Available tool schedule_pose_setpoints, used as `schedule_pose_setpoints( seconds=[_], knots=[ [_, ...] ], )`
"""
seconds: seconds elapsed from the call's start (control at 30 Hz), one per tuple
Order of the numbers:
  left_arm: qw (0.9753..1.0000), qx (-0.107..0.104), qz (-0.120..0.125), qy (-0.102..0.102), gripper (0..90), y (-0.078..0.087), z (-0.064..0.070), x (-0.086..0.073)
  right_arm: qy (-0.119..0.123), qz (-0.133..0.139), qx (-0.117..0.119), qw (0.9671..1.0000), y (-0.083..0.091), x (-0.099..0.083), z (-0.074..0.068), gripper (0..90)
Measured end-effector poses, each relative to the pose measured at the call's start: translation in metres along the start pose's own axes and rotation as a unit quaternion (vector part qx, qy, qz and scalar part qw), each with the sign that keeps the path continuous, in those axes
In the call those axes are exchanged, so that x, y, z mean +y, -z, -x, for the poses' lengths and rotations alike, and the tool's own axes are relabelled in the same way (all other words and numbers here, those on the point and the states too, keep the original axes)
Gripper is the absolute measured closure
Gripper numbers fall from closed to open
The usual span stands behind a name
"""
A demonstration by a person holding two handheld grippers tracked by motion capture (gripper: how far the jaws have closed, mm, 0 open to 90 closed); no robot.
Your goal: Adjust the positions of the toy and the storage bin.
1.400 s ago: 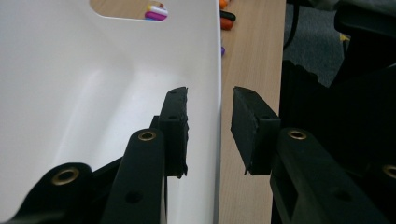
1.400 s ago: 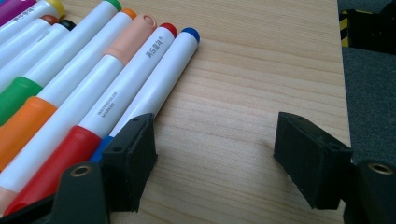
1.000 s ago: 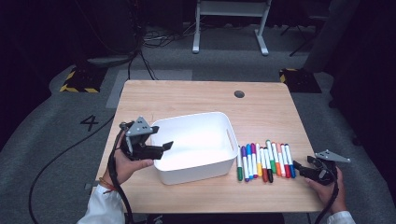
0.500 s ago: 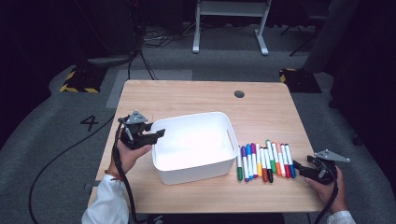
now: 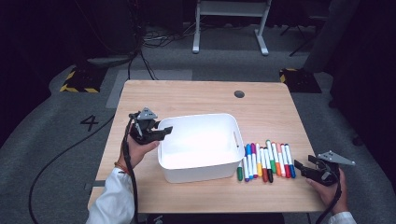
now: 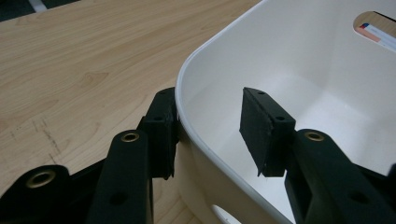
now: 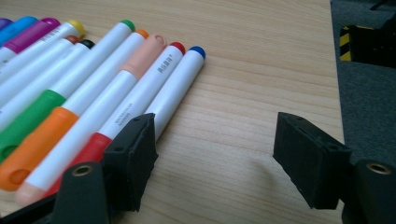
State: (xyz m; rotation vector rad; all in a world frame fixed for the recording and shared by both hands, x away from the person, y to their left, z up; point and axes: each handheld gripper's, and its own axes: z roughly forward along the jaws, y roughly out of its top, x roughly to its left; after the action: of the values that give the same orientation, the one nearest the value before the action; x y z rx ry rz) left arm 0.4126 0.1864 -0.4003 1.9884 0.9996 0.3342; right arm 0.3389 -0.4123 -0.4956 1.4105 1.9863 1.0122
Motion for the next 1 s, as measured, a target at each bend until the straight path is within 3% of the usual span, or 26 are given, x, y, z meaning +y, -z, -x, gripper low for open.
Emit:
schedule_pose_setpoints(
  seconds=[0.3, 0.37, 0.5, 0.6, 0.7, 1.0],
  knots=[
    [0.9999, 0.002, 0.011, -0.004, 60.8, -0.011, 0.007, 0.007, 0.023, 0.003, 0.020, 0.9995, 0.003, 0.004, -0.013, 31.0],
    [0.9999, -0.001, 0.014, 0.001, 60.8, -0.014, 0.008, 0.008, 0.027, -0.003, 0.019, 0.9995, 0.002, 0.004, -0.015, 31.9],
    [0.9999, -0.001, 0.011, -0.007, 60.1, -0.017, 0.009, 0.010, 0.032, -0.016, 0.008, 0.9993, -0.001, 0.001, -0.015, 35.2],
    [0.9999, -0.001, 0.011, -0.006, 55.7, -0.017, 0.009, 0.010, 0.031, -0.021, 0.007, 0.9993, -0.002, 0.000, -0.014, 37.5],
    [0.9999, 0.000, 0.012, -0.003, 51.8, -0.017, 0.009, 0.009, 0.032, -0.030, 0.005, 0.9990, -0.005, -0.002, -0.013, 46.5],
    [0.9995, 0.014, 0.009, -0.026, 47.6, -0.012, 0.016, 0.010, 0.046, -0.028, 0.017, 0.9984, -0.006, -0.001, -0.017, 65.9]
  ],
)
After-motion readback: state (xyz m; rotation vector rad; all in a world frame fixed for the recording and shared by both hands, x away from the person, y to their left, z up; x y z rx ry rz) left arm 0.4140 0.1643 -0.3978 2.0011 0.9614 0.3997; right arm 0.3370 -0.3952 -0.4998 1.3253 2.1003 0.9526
